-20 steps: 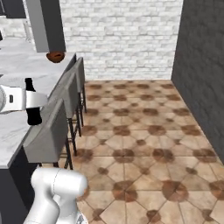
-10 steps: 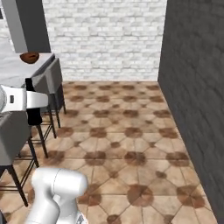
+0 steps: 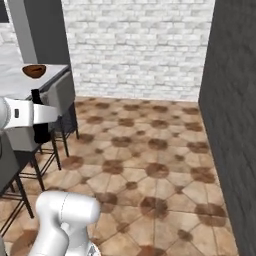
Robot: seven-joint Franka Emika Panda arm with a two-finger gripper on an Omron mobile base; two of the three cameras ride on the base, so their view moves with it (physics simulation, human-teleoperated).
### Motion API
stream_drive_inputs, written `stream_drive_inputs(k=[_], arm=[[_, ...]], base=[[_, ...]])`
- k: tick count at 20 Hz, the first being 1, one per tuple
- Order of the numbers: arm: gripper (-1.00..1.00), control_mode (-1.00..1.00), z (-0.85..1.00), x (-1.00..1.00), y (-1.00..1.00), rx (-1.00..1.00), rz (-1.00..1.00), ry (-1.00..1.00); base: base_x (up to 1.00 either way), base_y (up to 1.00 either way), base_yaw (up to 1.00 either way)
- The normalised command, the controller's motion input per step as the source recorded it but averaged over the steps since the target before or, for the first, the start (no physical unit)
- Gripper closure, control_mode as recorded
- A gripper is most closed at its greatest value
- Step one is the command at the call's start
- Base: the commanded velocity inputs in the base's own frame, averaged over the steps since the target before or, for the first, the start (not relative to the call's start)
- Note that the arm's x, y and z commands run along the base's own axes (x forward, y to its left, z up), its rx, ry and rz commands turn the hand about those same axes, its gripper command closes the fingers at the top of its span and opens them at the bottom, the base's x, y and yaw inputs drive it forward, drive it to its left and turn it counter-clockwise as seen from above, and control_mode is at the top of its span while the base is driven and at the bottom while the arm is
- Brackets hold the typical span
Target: Open the fridge, grab two sodas, and place both sodas inside the bowl with ice on the dining counter.
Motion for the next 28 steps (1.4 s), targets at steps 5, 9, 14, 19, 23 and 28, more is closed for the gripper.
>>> stream_drive_inputs(k=[5, 9, 14, 19, 23, 28], arm=[[1.0, 1.0, 0.0, 0.0, 0.0, 0.0, 0.0, 0.0], [1.0, 1.0, 0.0, 0.0, 0.0, 0.0, 0.0, 0.0], [1.0, 1.0, 0.0, 0.0, 0.0, 0.0, 0.0, 0.0], [1.0, 1.0, 0.0, 0.0, 0.0, 0.0, 0.0, 0.0], [1.0, 1.0, 0.0, 0.0, 0.0, 0.0, 0.0, 0.0], [1.0, 1.0, 0.0, 0.0, 0.0, 0.0, 0.0, 0.0]], base=[[0.83, -0.23, 0.36], [0.81, -0.5, 0.35], [0.77, -0.66, 0.34], [0.86, -0.6, 0.33], [0.86, -0.59, 0.33], [0.85, -0.59, 0.33]])
